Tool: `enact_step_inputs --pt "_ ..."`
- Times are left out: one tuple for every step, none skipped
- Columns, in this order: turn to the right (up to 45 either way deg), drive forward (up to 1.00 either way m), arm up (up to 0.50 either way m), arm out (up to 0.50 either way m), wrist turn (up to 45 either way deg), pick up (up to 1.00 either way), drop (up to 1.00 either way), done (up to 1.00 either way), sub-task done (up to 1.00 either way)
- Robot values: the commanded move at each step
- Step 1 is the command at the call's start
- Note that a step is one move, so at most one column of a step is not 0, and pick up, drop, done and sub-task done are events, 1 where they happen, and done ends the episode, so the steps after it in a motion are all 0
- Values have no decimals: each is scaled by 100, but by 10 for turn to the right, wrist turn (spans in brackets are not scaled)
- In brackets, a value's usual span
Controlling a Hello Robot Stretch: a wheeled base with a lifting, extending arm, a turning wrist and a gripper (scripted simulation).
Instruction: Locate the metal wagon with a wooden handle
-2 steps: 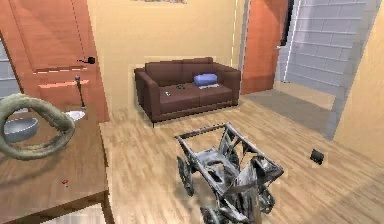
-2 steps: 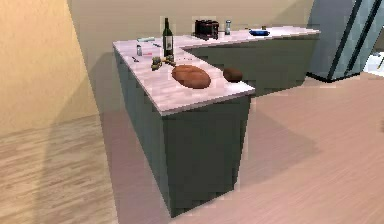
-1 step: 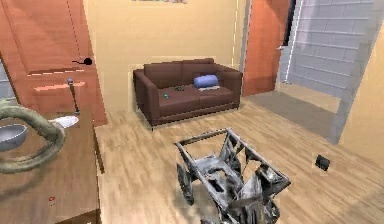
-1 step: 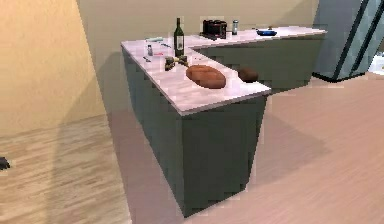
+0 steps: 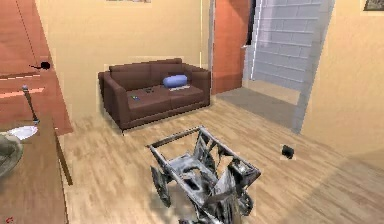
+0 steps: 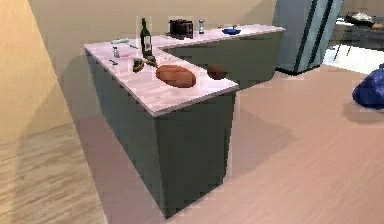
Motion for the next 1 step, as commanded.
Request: enact_step_inputs --pt "0 0 0 0 0 0 0 100 0"
